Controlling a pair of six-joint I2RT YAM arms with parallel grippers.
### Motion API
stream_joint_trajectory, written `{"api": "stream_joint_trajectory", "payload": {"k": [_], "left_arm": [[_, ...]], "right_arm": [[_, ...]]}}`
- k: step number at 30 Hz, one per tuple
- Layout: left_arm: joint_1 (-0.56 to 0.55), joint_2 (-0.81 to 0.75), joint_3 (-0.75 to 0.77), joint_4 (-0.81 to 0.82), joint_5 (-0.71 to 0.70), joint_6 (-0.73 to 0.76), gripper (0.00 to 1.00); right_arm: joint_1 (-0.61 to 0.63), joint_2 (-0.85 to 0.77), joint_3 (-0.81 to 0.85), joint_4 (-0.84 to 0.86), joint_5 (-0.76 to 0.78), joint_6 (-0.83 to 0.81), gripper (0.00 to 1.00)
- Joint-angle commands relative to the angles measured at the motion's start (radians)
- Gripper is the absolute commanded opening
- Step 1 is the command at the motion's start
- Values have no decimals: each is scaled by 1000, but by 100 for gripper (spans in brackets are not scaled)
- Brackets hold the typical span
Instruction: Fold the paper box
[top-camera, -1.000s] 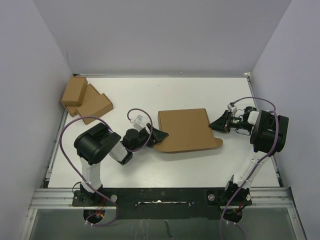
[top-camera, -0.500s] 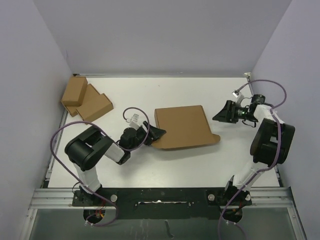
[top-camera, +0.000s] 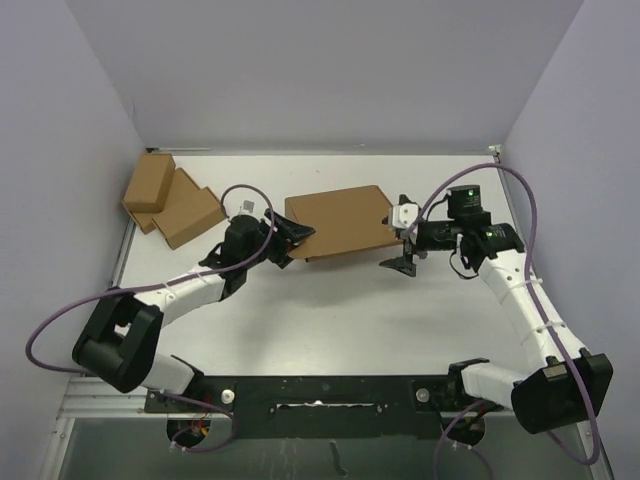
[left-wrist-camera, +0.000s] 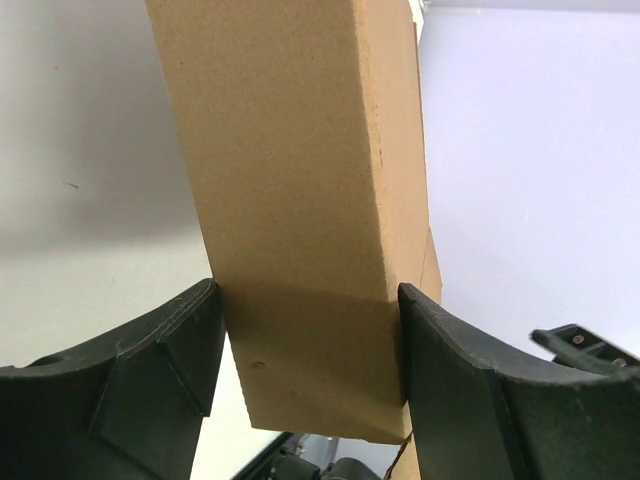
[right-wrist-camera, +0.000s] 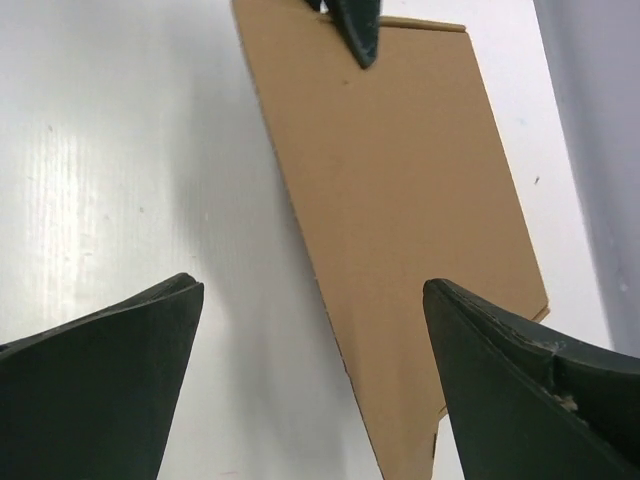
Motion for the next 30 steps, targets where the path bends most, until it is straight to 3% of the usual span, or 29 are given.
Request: {"api": "stream_joint_trajectory", "payload": {"k": [1, 6, 14, 30], "left_arm": [[55, -106, 105, -245, 55, -56, 50], [92, -114, 185, -357, 113, -93, 50], [106, -103, 267, -446, 160, -133, 50], [113, -93, 320, -489, 182, -163, 49]], "right_arm": [[119, 40, 31, 0, 131, -298, 98], [226, 65, 33, 40, 282, -338, 98], [370, 106, -54, 254, 569, -337, 98], [455, 209, -172, 642, 834, -247, 99]]}}
